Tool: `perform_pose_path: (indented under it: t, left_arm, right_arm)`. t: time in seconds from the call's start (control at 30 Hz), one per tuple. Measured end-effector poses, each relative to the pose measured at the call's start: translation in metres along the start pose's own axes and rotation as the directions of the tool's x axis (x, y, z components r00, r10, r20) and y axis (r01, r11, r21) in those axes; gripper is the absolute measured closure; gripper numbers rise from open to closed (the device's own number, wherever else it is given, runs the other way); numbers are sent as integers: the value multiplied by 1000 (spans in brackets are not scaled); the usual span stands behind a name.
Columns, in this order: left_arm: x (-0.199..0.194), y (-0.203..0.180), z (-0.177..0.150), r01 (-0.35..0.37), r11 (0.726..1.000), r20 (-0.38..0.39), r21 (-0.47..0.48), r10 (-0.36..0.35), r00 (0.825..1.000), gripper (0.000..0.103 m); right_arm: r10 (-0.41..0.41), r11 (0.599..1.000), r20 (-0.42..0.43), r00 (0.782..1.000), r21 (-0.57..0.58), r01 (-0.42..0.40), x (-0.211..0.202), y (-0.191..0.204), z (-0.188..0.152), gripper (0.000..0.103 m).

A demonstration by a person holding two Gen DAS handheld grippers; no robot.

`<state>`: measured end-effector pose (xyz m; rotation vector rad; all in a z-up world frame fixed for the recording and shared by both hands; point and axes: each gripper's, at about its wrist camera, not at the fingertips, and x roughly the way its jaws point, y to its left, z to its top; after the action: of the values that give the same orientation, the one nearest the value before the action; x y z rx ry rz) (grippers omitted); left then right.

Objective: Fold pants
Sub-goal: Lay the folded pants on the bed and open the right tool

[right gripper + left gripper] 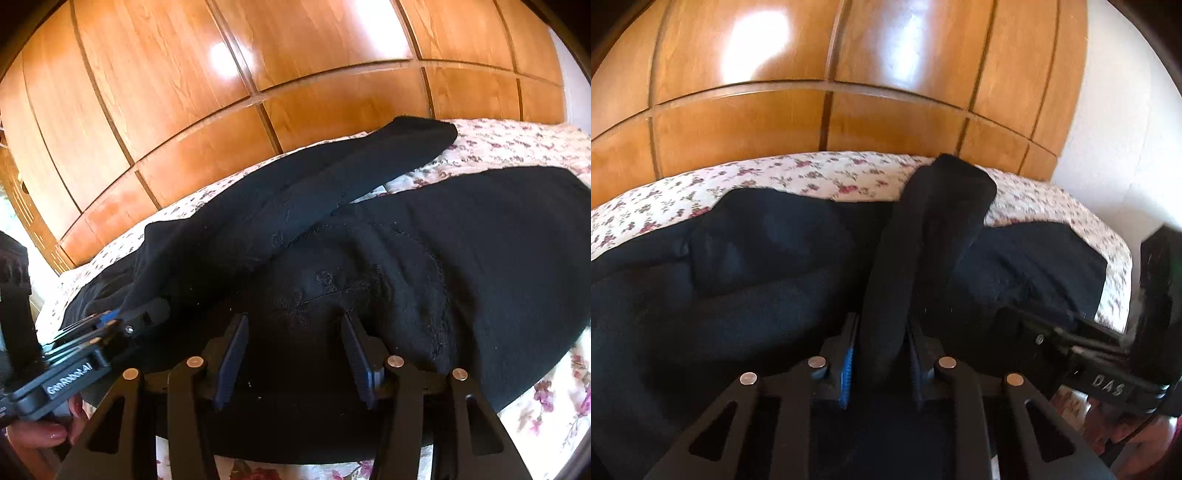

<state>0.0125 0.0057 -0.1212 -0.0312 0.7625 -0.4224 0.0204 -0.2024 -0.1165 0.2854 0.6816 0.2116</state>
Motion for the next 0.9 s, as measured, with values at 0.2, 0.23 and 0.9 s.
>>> perform_pose_path:
  t: [0.2, 0.23, 0.9]
  left_arm:
    - [-4, 27, -13, 129, 983, 81, -128, -119, 990, 87]
    - [-6, 28, -15, 140, 981, 92, -133, -129, 987, 91]
    - [-5, 34, -19, 211, 967, 122, -143, -194, 973, 91]
  right_arm:
    - [-3, 1000, -35, 999, -28, 2, 1, 2, 20, 36]
    - [-19, 1000, -28, 999, -18, 19, 1, -2, 26, 35]
    - [-319, 944, -103, 942, 57, 326, 127, -89, 238, 30]
